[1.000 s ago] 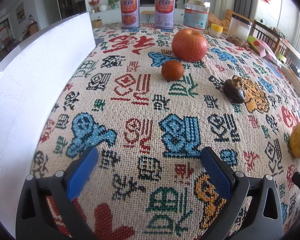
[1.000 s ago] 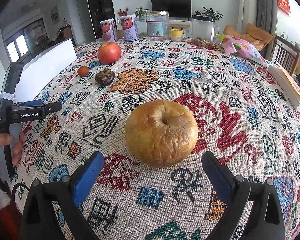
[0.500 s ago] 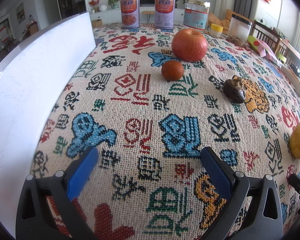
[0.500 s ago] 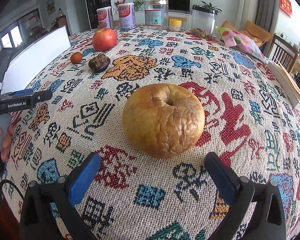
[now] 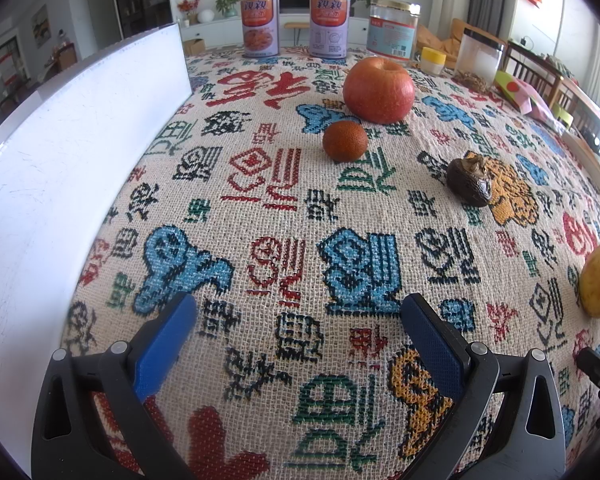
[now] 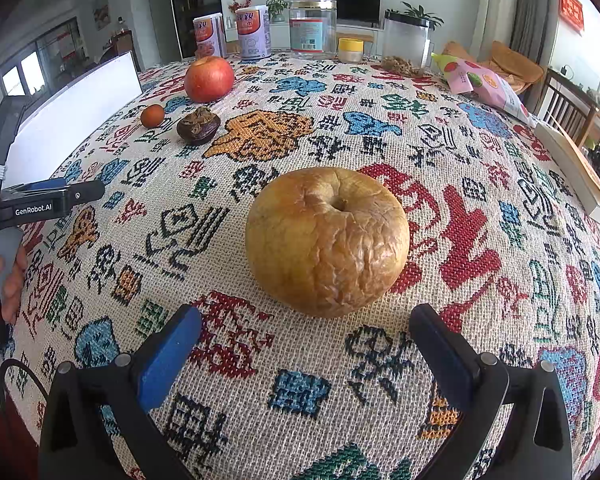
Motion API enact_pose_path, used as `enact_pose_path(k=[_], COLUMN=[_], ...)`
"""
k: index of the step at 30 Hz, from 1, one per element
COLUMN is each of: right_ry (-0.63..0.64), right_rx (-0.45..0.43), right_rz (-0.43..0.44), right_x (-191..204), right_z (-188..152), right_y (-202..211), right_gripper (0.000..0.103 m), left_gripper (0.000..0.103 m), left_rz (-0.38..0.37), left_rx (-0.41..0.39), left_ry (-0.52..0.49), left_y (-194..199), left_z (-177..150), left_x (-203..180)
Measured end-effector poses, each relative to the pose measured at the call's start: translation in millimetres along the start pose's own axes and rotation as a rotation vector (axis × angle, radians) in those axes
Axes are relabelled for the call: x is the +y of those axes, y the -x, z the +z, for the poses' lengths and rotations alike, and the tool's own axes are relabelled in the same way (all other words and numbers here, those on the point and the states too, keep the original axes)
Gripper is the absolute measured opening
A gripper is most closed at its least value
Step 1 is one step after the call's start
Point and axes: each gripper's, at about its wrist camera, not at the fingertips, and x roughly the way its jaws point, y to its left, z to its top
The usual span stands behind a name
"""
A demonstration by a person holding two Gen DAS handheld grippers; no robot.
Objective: Organize fruits
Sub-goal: 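Grasp the dark brown round fruit with the left tool while the right tool holds the yellow fruit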
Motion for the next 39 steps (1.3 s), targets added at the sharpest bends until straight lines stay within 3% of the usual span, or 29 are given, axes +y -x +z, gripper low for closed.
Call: enact_pose_path(k=[27,31,33,36,39], right_ry=[-0.015,-0.019,-0.02,-0.021,-0.028], right_rx=[-0.01,-0.012,-0.013,-0.013,-0.018], right_rz=[0.018,0.023,0.025,0.025,0.034], right_x=[-2.9,-3.3,-3.4,-3.8,-4.8], right_z=[-0.6,-0.7,-0.7,-0.7,-1.2], right_y=[2.3,2.7,2.9,3.0,3.1], right_gripper=[0.103,0.103,0.103,0.103,0.103], left_gripper=[0.101,0.101,0.101,0.101,0.096], left_rz=[-0.018,-0.196,-0.243,-0.246,-0.2], left_rx=[-0.004,0.001,0.01,-0.006,0.005], left_ry=[-0.007,-0.042,-0.073,-0.144,-0.192], left_y=[2.7,10.9,10.2,2.3,-17.4], left_z=[-0.9,4.3,15.8,36.1,51.2], left_x=[-2.0,-25.9,-45.9,-76.2,-101.1])
